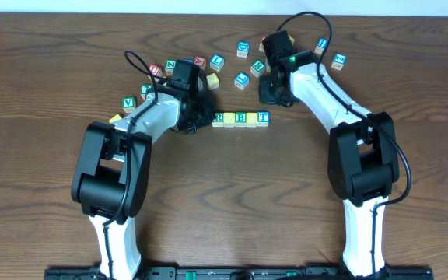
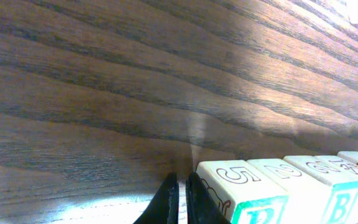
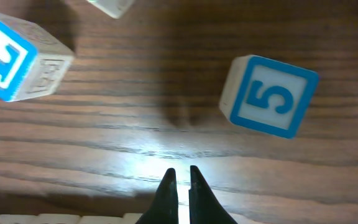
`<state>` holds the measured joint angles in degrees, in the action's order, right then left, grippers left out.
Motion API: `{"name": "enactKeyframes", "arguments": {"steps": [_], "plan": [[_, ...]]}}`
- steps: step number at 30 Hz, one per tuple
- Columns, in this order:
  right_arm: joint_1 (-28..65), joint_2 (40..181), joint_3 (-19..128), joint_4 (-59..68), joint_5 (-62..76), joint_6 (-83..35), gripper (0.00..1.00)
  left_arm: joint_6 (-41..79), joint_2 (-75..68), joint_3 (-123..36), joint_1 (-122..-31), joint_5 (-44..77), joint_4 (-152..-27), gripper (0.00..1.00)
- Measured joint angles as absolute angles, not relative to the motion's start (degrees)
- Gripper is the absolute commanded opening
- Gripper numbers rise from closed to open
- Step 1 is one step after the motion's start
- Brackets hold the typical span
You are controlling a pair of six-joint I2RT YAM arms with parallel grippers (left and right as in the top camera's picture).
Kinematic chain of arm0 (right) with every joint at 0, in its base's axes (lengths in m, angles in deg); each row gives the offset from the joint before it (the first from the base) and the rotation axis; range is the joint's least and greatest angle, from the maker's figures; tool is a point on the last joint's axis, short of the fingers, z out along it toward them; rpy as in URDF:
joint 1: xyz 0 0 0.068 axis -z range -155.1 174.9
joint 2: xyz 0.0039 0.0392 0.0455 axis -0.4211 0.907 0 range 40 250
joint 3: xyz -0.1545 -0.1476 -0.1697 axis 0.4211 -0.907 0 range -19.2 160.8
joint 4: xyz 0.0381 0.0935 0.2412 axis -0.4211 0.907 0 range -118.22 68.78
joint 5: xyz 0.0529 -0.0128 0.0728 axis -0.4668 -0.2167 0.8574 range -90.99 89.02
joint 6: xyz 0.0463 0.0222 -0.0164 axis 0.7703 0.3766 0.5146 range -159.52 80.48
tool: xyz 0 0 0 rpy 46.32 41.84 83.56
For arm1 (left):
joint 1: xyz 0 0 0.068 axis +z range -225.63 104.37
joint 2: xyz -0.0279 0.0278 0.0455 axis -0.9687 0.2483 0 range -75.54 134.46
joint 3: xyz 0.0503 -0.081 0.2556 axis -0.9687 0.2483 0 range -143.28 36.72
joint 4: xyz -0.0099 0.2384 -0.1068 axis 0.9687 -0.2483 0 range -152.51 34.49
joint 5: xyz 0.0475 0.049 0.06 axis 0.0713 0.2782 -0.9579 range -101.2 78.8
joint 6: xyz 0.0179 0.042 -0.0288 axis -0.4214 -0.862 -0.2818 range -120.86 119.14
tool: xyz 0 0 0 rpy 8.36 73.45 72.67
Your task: Spell out ROBOT
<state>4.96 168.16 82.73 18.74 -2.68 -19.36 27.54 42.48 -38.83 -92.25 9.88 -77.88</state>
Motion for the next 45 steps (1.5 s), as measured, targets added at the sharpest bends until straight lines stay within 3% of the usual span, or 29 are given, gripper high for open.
{"name": "enactKeyframes", "arguments": {"steps": [45], "plan": [[1.77,168.16,79.52,17.62,-0.54,-19.16,0.01,27.54,42.48,-38.83,-92.25,9.90,-77.88,0.08]]}}
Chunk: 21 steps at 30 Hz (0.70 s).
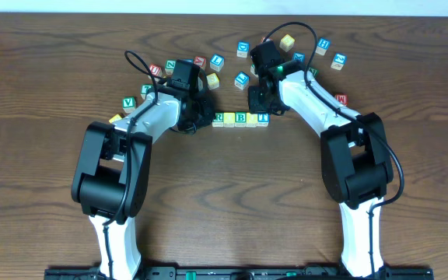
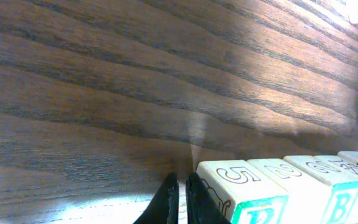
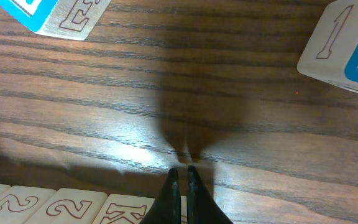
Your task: Spell out ROBOT
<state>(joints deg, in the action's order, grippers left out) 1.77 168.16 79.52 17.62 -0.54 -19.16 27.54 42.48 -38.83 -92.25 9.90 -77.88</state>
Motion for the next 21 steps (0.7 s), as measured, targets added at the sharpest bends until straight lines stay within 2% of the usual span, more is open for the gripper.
{"name": "enactKeyframes", "arguments": {"steps": [21], "plan": [[1.07,168.16,79.52,17.75,-0.54,-19.18,0.01,27.54,42.48,-38.83,-92.25,9.90,-77.88,0.07]]}}
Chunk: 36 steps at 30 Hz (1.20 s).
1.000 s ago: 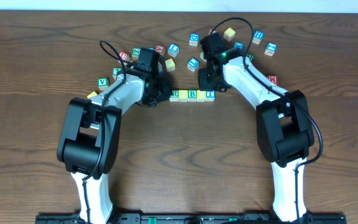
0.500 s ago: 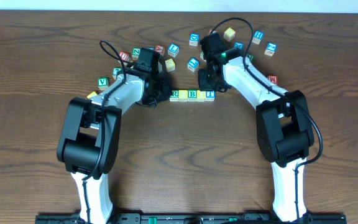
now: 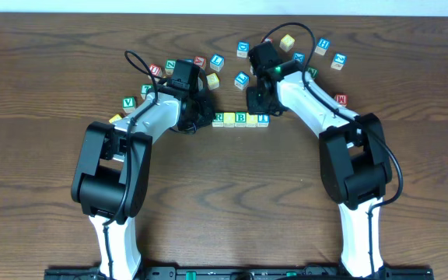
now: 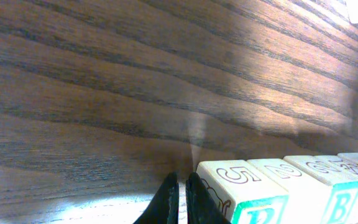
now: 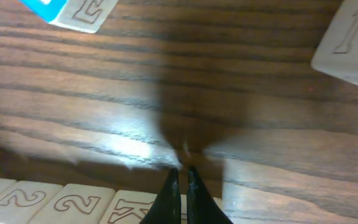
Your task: Spell out ROBOT
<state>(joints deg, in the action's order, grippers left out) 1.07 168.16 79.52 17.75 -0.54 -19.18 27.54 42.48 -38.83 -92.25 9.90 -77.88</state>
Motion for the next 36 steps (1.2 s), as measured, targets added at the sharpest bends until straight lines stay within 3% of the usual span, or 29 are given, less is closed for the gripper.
{"name": "enactKeyframes", "arguments": {"steps": [23,36], "plan": [[2.42,168.16,79.49,14.82,-2.33,-17.94,0.01,27.54,42.48,-38.83,-92.25,9.90,-77.88,0.07],[5.46,168.16,79.41,26.17,-0.56,-17.20,0.01,27.54,42.48,-38.83,-92.25,9.88,-77.88,0.07]]}}
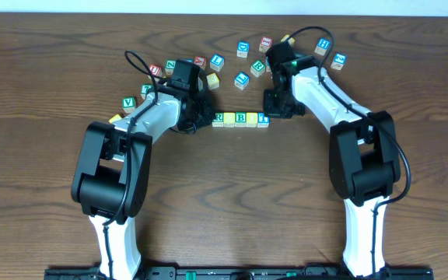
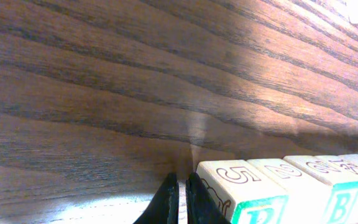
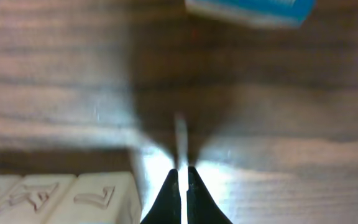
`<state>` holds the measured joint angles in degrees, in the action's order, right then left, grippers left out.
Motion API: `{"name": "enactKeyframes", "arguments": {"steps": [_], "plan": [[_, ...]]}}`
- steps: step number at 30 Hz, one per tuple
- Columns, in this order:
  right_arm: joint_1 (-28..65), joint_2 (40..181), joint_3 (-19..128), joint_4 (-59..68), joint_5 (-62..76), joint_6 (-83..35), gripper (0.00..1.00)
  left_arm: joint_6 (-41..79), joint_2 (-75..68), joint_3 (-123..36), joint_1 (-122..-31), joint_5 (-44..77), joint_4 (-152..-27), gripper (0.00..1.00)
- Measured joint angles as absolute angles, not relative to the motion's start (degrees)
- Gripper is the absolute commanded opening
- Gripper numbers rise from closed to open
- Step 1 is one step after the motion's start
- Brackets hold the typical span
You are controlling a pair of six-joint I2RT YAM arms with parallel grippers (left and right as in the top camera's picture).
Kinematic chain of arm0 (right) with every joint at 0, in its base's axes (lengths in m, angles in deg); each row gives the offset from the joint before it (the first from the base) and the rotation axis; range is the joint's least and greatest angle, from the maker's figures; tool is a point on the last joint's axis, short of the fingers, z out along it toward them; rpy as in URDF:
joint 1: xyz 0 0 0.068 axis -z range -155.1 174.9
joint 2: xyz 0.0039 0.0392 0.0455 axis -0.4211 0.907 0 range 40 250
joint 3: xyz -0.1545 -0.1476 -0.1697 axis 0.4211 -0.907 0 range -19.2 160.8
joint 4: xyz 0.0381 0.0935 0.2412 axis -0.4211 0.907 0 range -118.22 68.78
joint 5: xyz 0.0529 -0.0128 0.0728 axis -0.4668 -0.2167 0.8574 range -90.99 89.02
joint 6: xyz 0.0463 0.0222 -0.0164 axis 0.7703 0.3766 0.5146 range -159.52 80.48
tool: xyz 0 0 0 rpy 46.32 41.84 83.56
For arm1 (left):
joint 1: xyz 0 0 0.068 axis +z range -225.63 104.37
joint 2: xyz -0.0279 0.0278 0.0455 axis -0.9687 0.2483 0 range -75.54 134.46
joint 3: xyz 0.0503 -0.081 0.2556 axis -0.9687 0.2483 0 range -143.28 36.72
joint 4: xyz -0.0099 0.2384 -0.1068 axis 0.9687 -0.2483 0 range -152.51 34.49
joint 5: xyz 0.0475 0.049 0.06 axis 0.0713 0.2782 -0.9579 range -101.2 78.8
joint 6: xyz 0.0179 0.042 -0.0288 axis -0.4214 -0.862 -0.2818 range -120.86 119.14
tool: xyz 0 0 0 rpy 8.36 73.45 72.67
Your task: Spell out ROBOT
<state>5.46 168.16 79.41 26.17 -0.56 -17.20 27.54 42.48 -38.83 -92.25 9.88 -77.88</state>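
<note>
A row of letter blocks point(image 1: 236, 118) lies mid-table, with R, B and T readable and yellowish blocks between them. My left gripper point(image 1: 206, 117) is shut and empty, its tips point(image 2: 181, 179) down on the wood just left of the R block point(image 2: 244, 190). My right gripper point(image 1: 275, 107) is also shut and empty. Its tips point(image 3: 181, 172) stand at the right end of the row, just right of the end block point(image 3: 101, 194). Whether either gripper touches its block cannot be told.
Several loose letter blocks lie behind the row: a blue one point(image 1: 241, 78), a green one point(image 1: 257, 67), others at the far right point(image 1: 338, 60) and a cluster at the left point(image 1: 155, 69). A blue block point(image 3: 247, 7) lies just beyond the right gripper.
My right gripper has moved from behind the right part of the row to its right end, still shut. The left gripper and the row look unchanged.
My right gripper was first shut among the loose blocks behind the row, near a blue 5 block. It then stood just behind the row, later a little further left, and now stands at the row's right end. The left gripper stayed shut beside the R block throughout.
</note>
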Motion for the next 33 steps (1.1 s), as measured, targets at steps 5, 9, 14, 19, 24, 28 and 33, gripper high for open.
{"name": "enactKeyframes", "arguments": {"steps": [5,9,14,19,24,28,33], "plan": [[4.68,168.16,79.41,26.60,-0.32,-17.41,0.01,27.54,42.48,-38.83,-92.25,9.90,-77.88,0.07],[4.39,168.16,79.41,26.60,0.10,-17.48,0.01,27.54,42.48,-38.83,-92.25,9.88,-77.88,0.07],[4.39,168.16,79.41,26.60,1.19,-17.68,0.01,27.54,42.48,-38.83,-92.25,9.90,-77.88,0.07],[4.39,168.16,79.41,26.60,2.24,-17.68,0.01,27.54,42.48,-38.83,-92.25,9.90,-77.88,0.07],[4.39,168.16,79.41,26.60,2.92,-17.68,0.01,27.54,42.48,-38.83,-92.25,9.90,-77.88,0.07],[4.39,168.16,79.41,26.60,3.11,-17.63,0.01,27.54,42.48,-38.83,-92.25,9.88,-77.88,0.07],[4.39,168.16,79.39,26.60,3.13,-17.55,0.02,27.54,42.48,-38.83,-92.25,9.90,-77.88,0.07]]}}
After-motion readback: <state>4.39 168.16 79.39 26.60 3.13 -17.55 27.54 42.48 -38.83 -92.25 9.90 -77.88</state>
